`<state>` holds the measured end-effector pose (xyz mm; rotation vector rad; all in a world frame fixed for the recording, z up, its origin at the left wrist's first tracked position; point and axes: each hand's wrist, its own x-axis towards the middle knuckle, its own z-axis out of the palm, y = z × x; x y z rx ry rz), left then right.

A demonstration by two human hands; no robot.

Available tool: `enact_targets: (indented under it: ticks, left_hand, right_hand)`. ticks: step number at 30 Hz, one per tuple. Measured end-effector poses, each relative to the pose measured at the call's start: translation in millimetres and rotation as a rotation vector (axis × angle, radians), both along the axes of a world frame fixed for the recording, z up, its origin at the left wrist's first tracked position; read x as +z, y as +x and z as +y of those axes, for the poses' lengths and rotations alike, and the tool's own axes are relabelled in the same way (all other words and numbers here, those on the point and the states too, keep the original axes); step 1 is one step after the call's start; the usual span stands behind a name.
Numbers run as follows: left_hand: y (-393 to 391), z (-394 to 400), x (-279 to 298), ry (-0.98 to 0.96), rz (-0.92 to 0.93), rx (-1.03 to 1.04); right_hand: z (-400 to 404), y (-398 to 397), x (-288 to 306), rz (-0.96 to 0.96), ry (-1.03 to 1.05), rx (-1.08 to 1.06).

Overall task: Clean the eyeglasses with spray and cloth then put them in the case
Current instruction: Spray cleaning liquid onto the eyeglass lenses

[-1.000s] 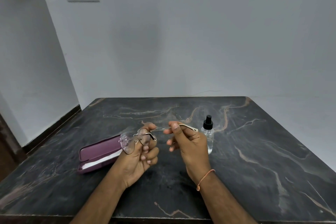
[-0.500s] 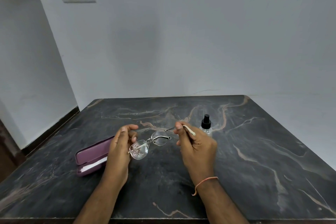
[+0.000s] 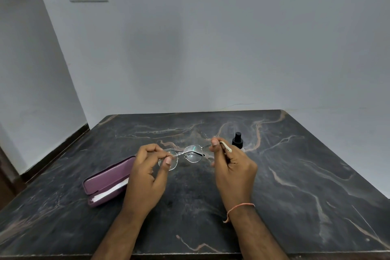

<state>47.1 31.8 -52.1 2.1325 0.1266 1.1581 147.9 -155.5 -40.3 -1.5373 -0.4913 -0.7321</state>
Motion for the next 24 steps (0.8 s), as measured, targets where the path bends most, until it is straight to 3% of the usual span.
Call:
enact_targets:
  ticks: [7,10,16,24]
  left_hand:
    - [-1,-5,6,0.005,-0.105,-0.072]
    - [-2,-7,4,-0.101,-0.127,-0.085]
    - [-1,-5,0,-0.120,-0.084,0.110]
    - [1,-3,5,-0.035,-0.111,0.176]
  right_hand:
    - [3,3,-1,0.142,0.003,0.078]
    - [4,3,-1,0.173,0.013,0.119]
    - [6,-2,1,0.157,0.024,0.198]
    - [0,-11,1,0.142,-0.030,0.224]
